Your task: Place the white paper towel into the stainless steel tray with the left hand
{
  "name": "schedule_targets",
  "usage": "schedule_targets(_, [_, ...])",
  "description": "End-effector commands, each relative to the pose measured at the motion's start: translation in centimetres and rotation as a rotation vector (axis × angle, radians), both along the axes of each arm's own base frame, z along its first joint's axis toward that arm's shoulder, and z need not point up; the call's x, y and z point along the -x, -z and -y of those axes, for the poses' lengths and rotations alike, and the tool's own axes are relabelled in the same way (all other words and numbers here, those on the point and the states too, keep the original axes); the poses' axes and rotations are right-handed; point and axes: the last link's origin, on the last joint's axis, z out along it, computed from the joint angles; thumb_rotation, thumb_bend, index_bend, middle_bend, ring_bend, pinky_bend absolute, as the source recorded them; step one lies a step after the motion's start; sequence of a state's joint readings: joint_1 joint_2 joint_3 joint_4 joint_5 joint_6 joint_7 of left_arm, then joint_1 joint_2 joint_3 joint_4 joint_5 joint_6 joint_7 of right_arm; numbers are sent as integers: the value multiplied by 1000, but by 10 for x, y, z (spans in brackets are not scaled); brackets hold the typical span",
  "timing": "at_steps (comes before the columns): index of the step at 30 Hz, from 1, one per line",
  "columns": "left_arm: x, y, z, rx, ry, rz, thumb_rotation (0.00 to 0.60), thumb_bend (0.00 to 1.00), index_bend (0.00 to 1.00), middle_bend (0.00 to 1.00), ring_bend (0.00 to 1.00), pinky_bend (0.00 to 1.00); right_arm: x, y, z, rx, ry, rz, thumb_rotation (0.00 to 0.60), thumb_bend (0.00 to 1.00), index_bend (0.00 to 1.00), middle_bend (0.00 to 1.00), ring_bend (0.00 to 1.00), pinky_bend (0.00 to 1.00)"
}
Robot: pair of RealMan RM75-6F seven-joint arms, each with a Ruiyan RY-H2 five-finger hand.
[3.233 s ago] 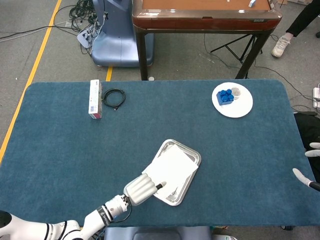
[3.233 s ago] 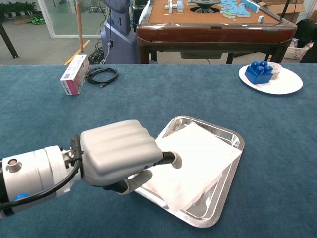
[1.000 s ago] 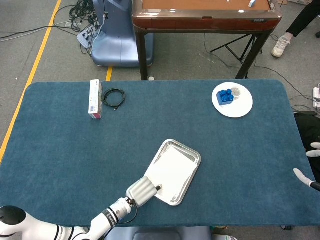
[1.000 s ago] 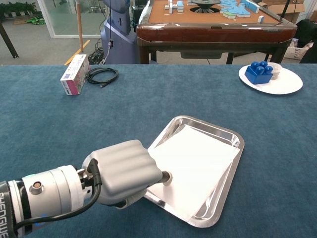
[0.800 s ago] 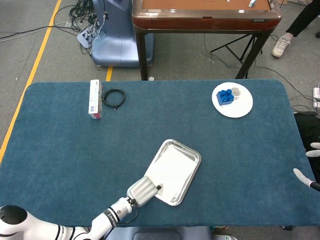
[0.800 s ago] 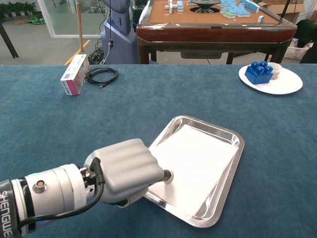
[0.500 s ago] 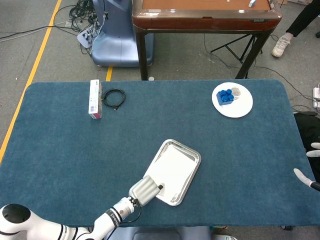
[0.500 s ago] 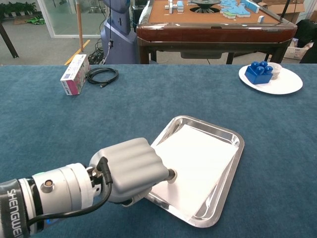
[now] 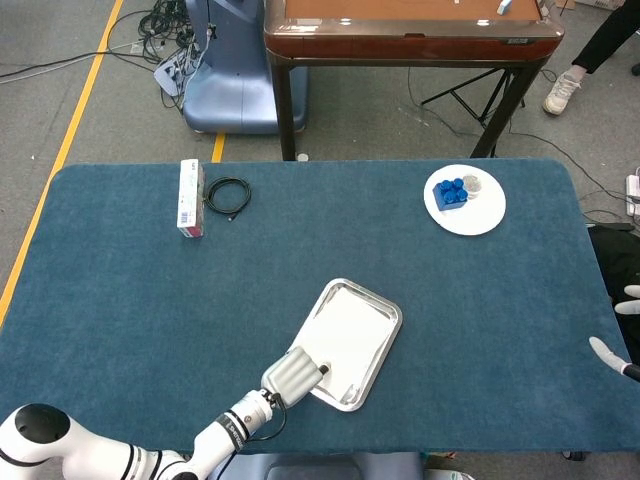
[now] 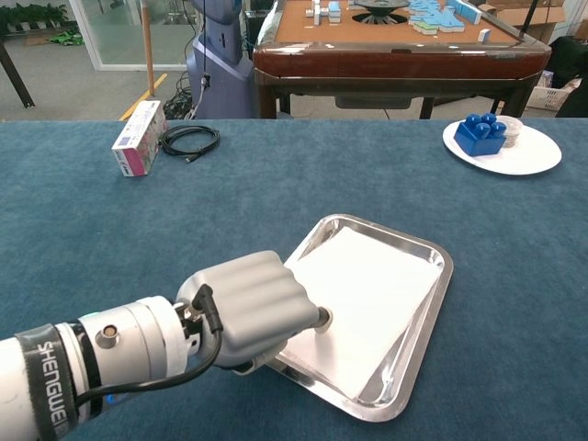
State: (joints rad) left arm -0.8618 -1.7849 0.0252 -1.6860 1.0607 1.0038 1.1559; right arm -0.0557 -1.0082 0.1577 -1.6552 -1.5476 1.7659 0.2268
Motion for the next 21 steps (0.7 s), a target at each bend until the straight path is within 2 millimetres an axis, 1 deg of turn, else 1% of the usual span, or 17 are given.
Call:
schedule_targets(1, [-1, 0, -1, -2, 0, 1, 600, 631, 260, 1000, 986, 1000, 0, 0, 0, 1, -1, 0, 600, 120, 455, 353, 274, 429])
schedule_targets(8, [-3, 3, 0, -1, 1, -1, 600, 630, 260, 1000, 986, 1000, 0, -1, 0, 2, -1, 1, 600, 120, 455, 353, 274, 429])
schedule_targets(15, [-6, 3, 8, 20, 20, 12, 600, 630, 260, 1000, 986, 1000, 0, -1, -2, 2, -6, 6, 600, 120, 455, 353, 274, 429])
schedule_targets(21, [-7, 1, 11, 31, 25, 22, 600, 631, 260, 1000, 986, 1000, -1, -2, -3, 3, -12, 7, 600, 120, 455, 353, 274, 429])
